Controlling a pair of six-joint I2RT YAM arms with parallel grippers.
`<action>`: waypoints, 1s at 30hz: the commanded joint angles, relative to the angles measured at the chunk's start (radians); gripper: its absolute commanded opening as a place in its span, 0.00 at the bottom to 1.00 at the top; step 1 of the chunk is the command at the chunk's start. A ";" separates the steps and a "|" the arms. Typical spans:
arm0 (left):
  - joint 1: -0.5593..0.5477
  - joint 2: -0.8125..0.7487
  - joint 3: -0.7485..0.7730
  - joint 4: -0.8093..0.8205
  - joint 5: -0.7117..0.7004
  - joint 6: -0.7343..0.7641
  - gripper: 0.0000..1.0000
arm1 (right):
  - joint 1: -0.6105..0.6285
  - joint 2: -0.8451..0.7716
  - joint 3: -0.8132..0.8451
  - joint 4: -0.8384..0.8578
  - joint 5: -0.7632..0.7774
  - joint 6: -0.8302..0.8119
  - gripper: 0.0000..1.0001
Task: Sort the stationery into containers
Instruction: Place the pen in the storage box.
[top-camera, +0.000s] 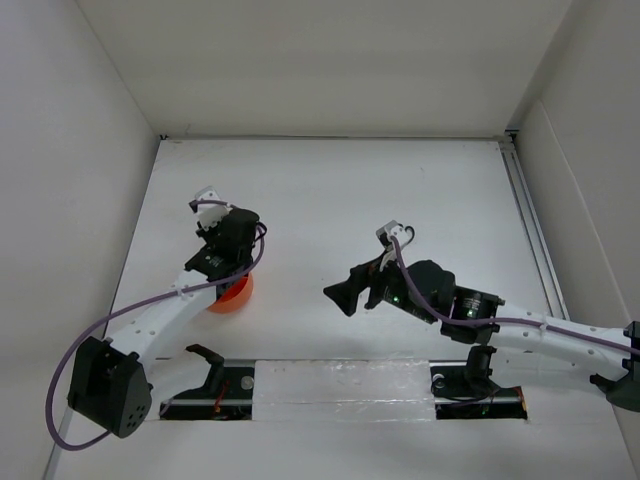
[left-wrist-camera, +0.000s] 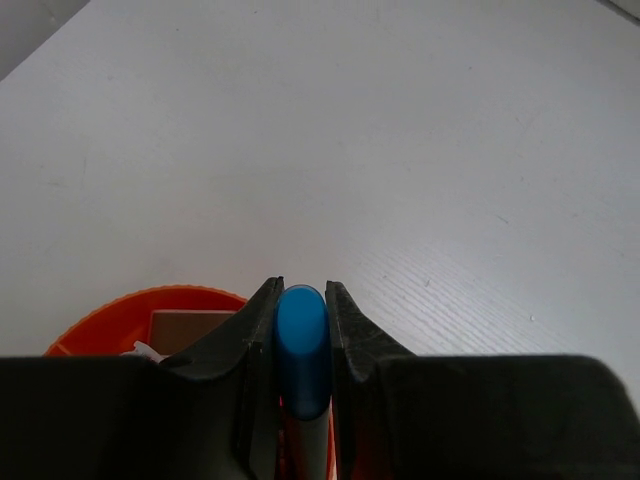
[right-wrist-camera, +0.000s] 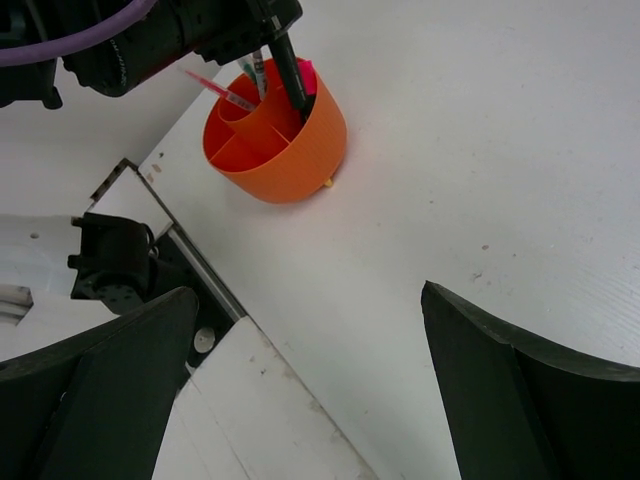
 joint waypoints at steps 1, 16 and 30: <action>0.003 -0.005 -0.032 0.008 -0.021 -0.021 0.09 | -0.003 -0.018 -0.006 0.012 -0.015 0.006 1.00; 0.003 -0.072 -0.054 0.037 0.069 0.012 0.00 | -0.003 -0.018 -0.006 0.012 -0.015 0.006 1.00; -0.043 -0.037 0.098 -0.090 0.054 0.014 0.00 | -0.003 -0.037 -0.015 0.012 -0.015 0.006 1.00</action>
